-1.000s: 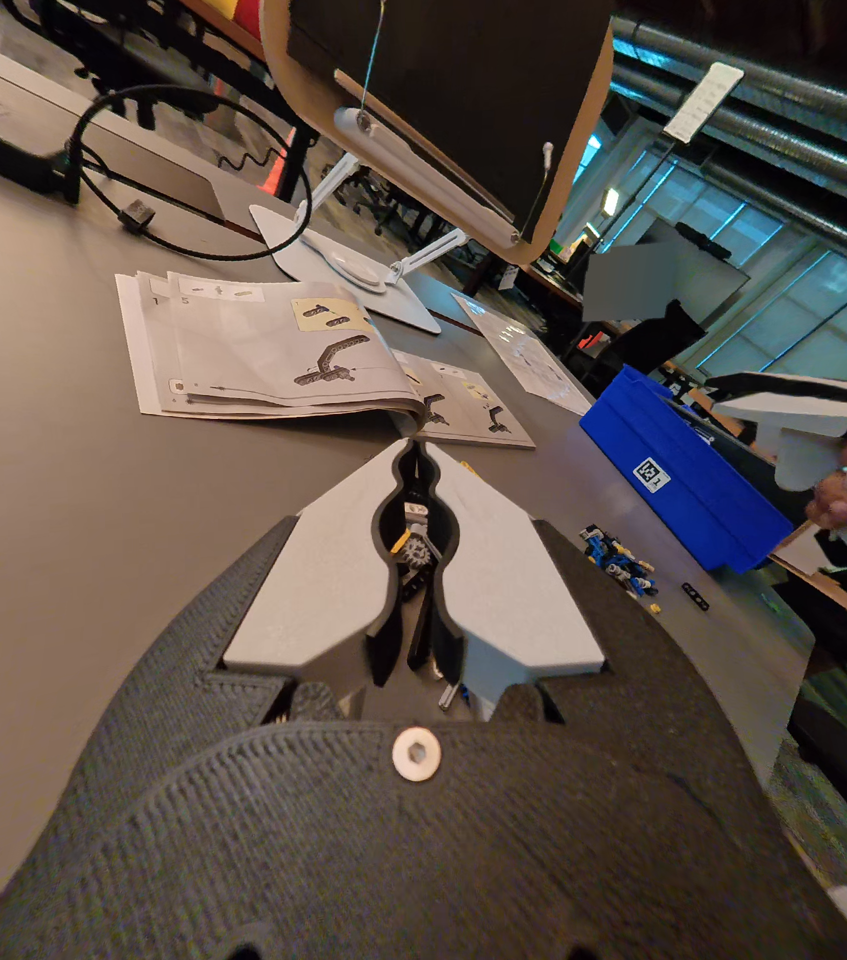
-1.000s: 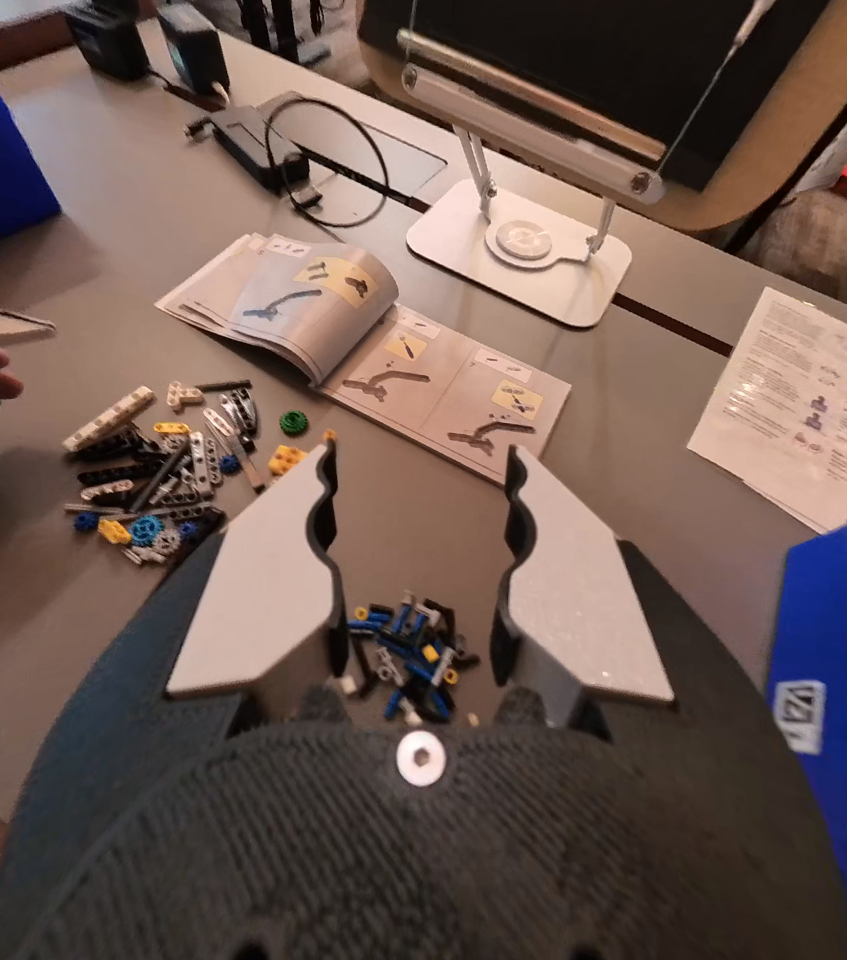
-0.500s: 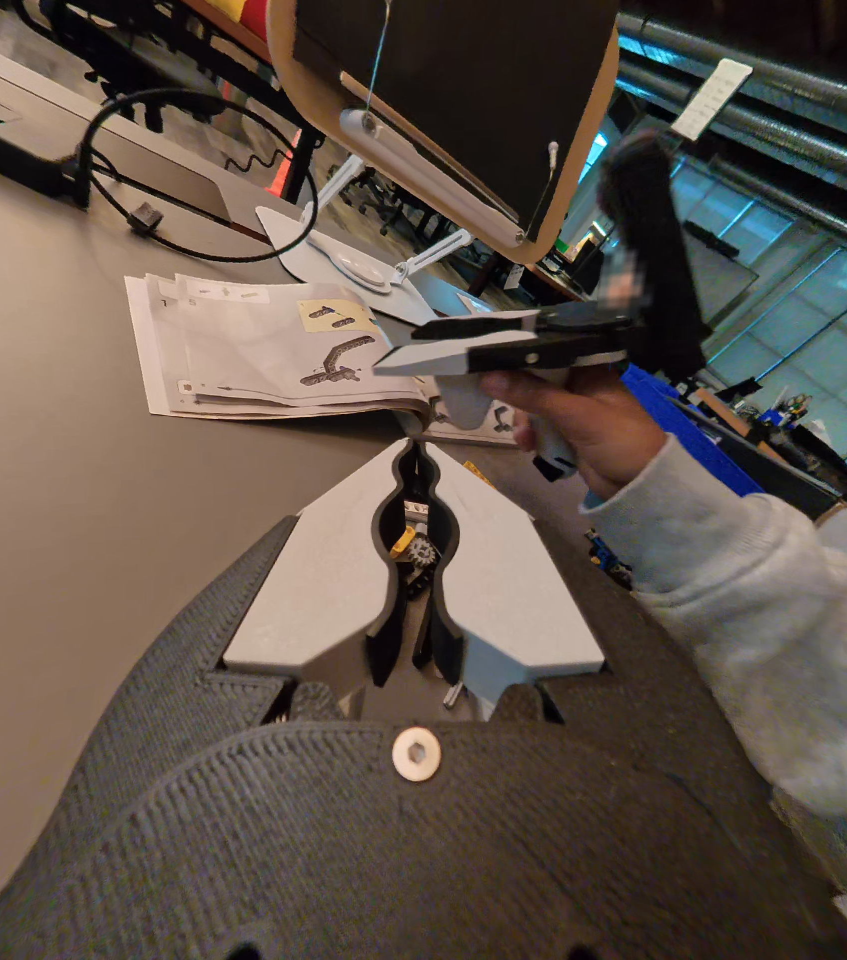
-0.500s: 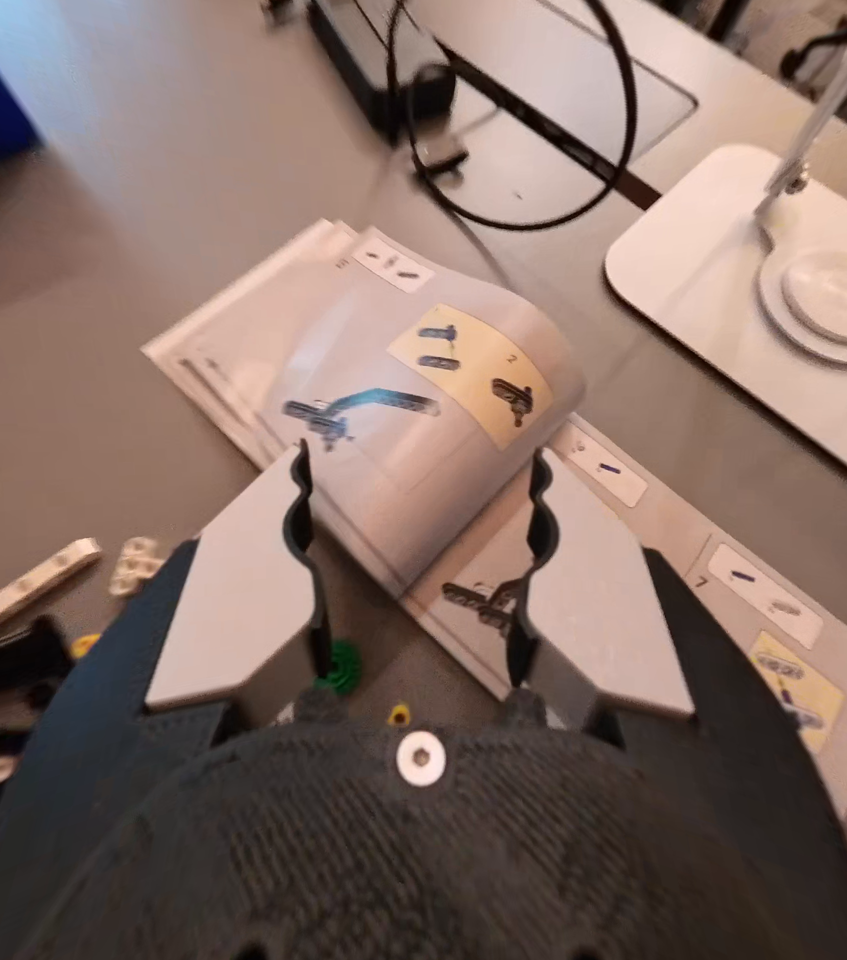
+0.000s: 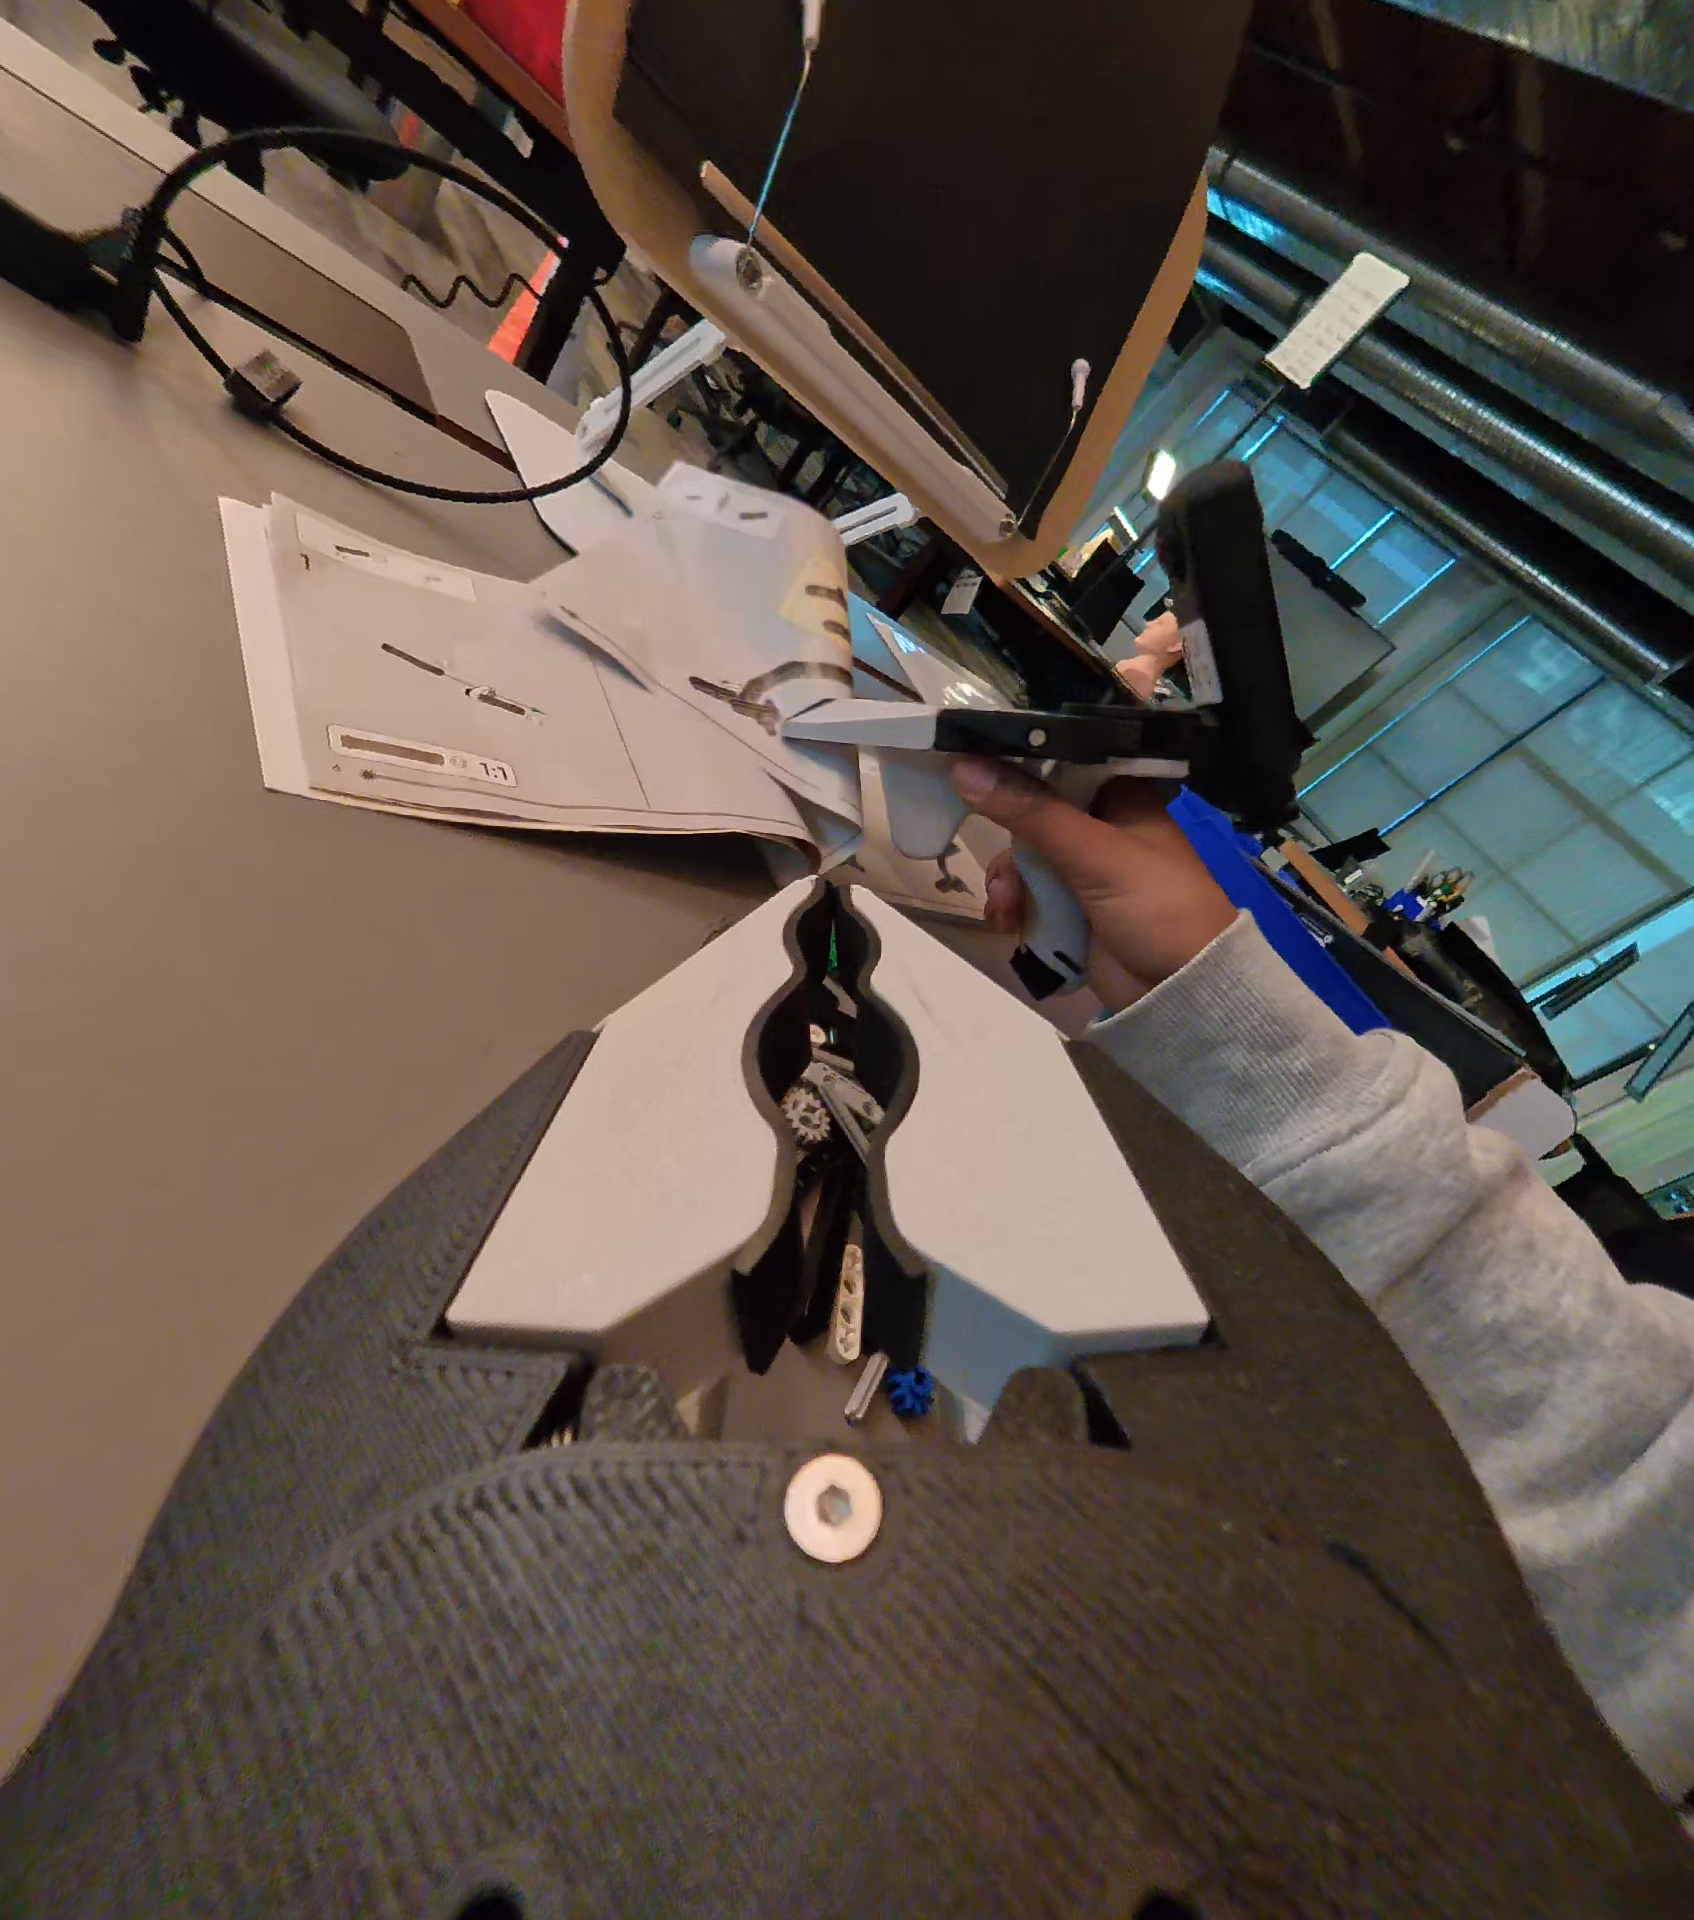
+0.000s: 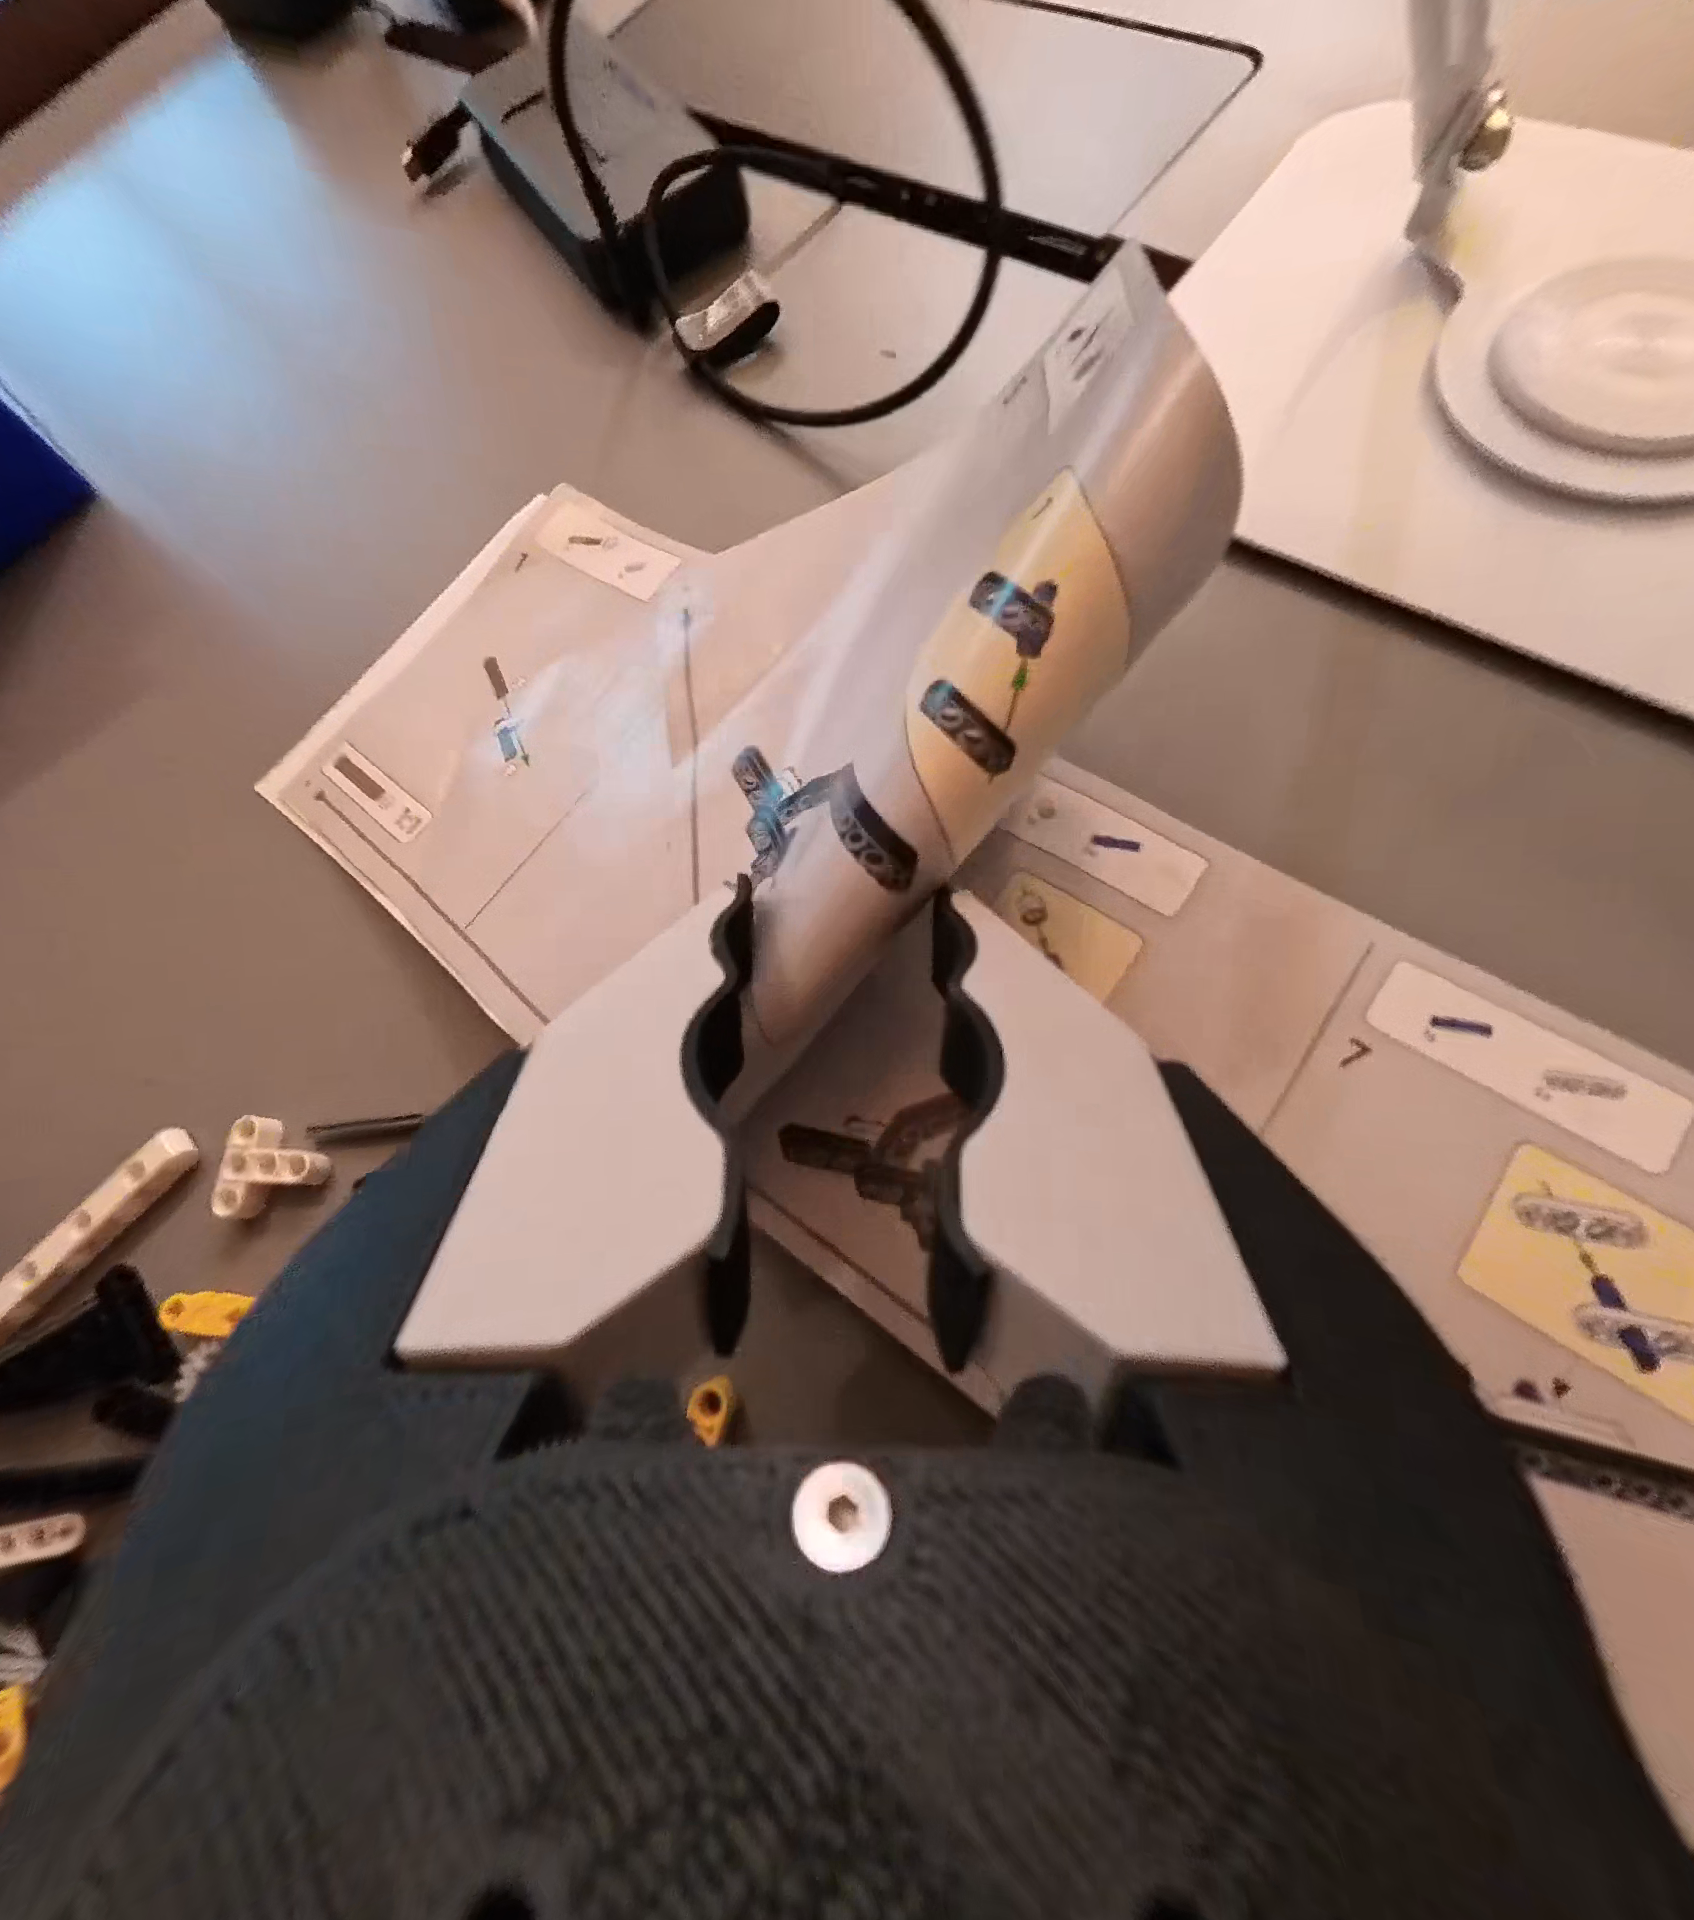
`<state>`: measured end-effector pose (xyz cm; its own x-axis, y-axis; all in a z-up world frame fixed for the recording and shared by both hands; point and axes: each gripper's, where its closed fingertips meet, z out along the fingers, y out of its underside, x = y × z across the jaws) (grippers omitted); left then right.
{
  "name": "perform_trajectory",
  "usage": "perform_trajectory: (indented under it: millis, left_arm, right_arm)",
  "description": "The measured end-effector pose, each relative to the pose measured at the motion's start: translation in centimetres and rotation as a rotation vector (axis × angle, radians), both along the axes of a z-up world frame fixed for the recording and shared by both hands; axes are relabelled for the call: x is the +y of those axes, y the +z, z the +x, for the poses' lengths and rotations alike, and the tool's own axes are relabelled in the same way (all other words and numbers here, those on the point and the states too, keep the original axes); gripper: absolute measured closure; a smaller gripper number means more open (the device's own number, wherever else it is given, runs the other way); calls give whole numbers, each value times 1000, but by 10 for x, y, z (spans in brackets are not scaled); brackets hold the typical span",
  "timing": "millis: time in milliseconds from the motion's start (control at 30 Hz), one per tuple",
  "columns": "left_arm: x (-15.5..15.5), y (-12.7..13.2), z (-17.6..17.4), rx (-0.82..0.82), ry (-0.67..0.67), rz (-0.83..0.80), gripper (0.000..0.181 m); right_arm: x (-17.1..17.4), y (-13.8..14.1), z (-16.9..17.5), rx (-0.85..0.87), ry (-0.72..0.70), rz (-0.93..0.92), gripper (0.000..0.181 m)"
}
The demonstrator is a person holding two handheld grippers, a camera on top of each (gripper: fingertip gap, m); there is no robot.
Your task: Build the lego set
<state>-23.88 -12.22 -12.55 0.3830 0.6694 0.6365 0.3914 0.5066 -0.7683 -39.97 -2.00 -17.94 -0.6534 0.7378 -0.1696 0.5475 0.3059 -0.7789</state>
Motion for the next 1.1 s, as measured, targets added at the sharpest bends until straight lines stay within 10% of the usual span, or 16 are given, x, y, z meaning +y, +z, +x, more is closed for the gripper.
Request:
perform_trajectory:
  millis: [33,700,1100]
  left_arm:
    - [0,0,0,0,1,1,181]
    - [1,-1,0,-7,-8,9,181]
    - [-1,0,0,-7,-8,20,181]
  right_arm:
    - [3,1,0,-15,-15,-38,148]
    - [22,24,17,-84,-15,-291,103]
    - [0,-8,17,190,142,403,103]
